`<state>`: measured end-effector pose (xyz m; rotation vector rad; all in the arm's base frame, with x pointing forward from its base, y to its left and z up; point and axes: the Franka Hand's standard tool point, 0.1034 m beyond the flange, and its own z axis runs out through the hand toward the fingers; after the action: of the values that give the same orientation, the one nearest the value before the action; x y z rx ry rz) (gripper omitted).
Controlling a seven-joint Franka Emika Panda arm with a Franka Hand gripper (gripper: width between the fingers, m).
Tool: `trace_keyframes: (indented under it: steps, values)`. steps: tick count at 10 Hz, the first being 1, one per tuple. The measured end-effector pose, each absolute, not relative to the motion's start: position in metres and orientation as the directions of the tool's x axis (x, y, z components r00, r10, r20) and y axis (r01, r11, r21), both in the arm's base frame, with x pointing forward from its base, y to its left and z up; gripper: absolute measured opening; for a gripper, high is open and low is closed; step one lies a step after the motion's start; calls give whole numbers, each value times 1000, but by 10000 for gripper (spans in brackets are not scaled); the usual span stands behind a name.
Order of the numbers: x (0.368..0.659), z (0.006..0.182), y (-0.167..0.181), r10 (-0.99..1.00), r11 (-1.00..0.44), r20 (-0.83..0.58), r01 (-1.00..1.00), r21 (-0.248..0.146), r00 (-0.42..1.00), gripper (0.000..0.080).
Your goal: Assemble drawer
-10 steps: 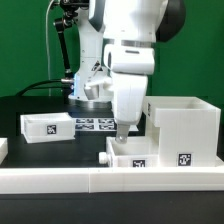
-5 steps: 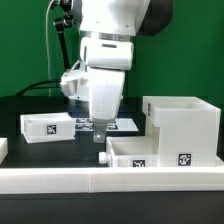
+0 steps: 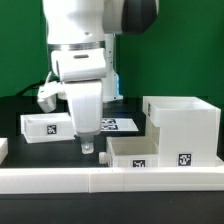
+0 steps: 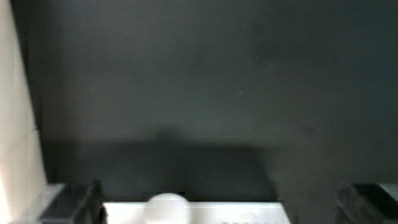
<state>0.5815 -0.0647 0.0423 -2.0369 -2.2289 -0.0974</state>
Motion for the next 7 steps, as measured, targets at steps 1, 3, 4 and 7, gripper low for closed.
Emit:
trace_keyframes:
  steps: [1,3,4,7]
  values:
    - [583,39,-69,981,91,178,995,-39,-83,648]
    - [584,34,-64,975,81,210,996,-41,-70,648]
    - [582,28,-57,974,75,218,996,-51,-62,648]
    - [587,16,-34,973,-11,228,998,-66,26,648]
